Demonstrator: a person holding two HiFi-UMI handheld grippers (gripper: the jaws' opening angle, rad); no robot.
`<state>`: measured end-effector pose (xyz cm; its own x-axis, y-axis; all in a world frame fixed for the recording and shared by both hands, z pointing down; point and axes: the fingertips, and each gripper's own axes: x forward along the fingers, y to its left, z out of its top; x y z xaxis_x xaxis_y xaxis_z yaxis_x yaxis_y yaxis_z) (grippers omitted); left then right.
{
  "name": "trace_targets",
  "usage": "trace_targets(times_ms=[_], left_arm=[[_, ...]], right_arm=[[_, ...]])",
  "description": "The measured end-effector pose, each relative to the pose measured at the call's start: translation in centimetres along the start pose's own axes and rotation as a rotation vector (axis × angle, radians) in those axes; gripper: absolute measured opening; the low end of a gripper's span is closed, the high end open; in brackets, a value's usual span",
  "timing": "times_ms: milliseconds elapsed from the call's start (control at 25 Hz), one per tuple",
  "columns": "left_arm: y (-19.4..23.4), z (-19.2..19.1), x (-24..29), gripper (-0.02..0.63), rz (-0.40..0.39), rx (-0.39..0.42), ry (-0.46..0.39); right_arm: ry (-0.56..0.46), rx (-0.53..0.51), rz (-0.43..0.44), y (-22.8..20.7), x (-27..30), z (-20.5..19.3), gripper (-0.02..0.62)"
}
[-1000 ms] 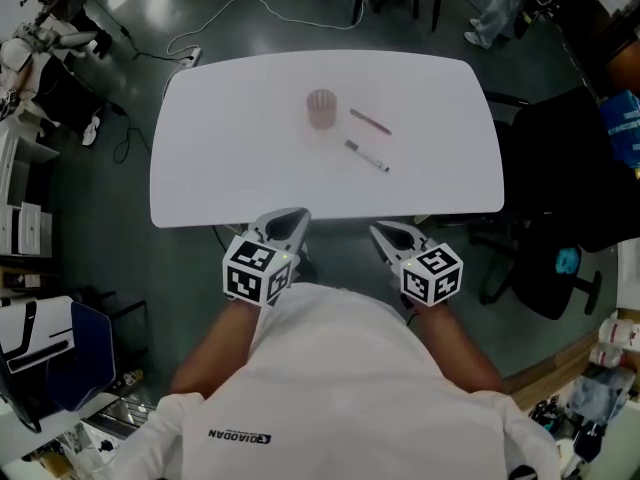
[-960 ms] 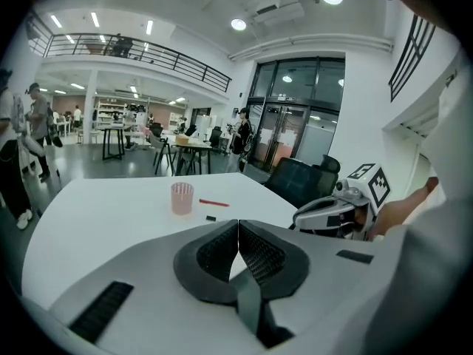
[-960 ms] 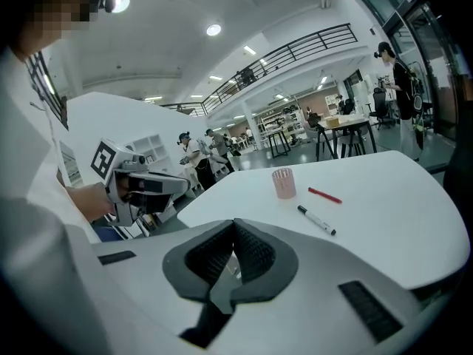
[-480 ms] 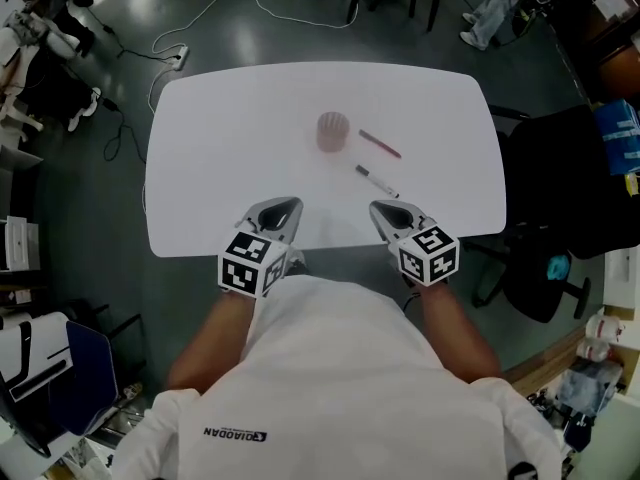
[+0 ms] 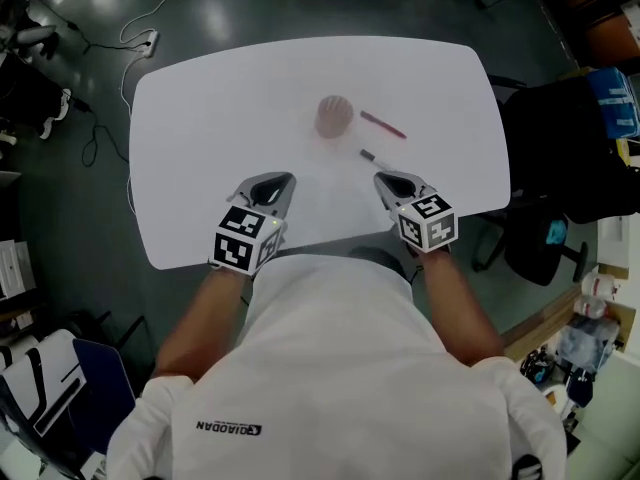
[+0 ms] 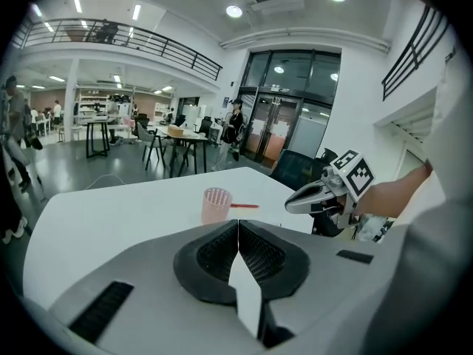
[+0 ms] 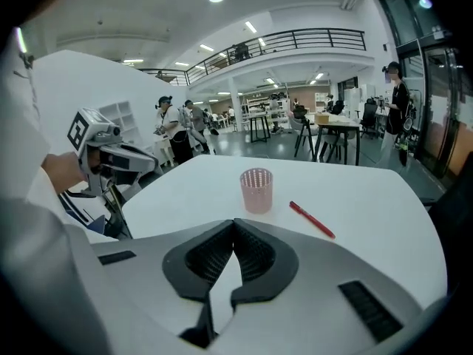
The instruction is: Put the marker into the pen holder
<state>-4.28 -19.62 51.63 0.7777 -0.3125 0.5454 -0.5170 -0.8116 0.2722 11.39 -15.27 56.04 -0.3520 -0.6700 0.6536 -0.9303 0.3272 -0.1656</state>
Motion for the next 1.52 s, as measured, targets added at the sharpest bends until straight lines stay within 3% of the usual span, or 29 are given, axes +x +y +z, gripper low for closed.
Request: trace_targets(times_ms=[120,280,440,680,880,1080,1240,1520], left_arm=[[0.6,-0.3,0.8,0.029,-0.016,0.007,0.02],[0.9,-0.9,1.1,0.029,-0.016,-0.012,0.039],[1.3,-1.2,1.7,0.029,0.028,-0.031,0.052],[0.9,-2.2,2.4,0.029,0.092,-0.096,0.078],[0.8,-3.0,2.7,0.029,0.144,-0.142,0.084],[0.7,-2.7,2.9,0.029,0.19,-0.183,0.067],[0.4,-2.8,2.7,0.029,0.223,-0.213,0.055],[0.0,-3.3,2.3,0.029,0.262,-0.263,0.028]], right_arm=[[0.075,-0.023,-0.033,-1.2,1.9,-1.4,0.018],[0.223,-0.15,-0.057,-3.3,4.2,-3.6,0.018],[0.334,-0.27,-0.055,-6.2,6.5,-5.1,0.026],[0.427,-0.372,-0.005,-8.2,9.0,-6.0,0.057],[0.504,-0.404,0.053,-8.5,10.9,-6.6,0.103],[0.504,-0.432,0.115,-8.6,13.2,-6.2,0.106],[0.59,-0.436,0.13,-8.7,13.1,-7.1,0.106],[0.621,-0.441,0.157,-9.0,13.7,-8.0,0.105]])
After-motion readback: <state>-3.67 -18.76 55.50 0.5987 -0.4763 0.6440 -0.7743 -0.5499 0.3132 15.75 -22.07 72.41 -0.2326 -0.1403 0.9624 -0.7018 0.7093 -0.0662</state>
